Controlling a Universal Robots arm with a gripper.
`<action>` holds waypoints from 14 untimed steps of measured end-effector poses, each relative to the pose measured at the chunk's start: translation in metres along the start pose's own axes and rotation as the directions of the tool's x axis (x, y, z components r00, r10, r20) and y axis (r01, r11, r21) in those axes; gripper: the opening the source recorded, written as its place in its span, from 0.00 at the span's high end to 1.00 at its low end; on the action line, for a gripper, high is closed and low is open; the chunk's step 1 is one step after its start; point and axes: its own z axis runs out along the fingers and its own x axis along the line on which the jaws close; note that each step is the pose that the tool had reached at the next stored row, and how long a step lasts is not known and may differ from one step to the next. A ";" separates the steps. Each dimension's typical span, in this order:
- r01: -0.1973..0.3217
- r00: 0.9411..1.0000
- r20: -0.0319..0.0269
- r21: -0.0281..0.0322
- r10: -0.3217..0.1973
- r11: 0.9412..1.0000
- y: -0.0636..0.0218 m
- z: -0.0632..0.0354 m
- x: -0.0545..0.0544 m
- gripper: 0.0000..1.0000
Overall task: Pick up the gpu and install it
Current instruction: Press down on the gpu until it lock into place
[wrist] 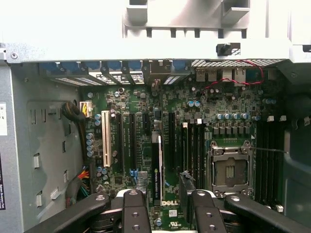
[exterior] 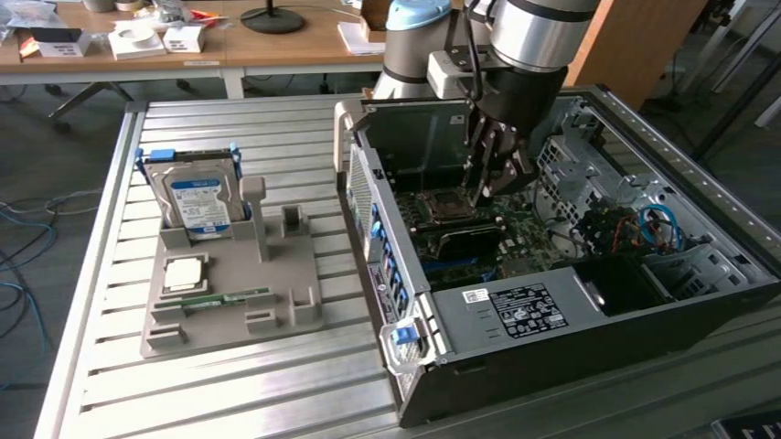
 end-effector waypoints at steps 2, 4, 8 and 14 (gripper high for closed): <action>0.000 1.000 0.000 0.000 0.000 1.000 0.0000 0.0000 0.000 0.60; 0.000 1.000 0.000 0.000 0.000 1.000 0.0000 0.0000 0.000 0.60; 0.000 1.000 0.000 0.000 0.000 1.000 0.0000 0.0000 0.000 0.62; 0.000 1.000 0.000 0.000 0.000 1.000 0.0000 0.0000 0.000 0.86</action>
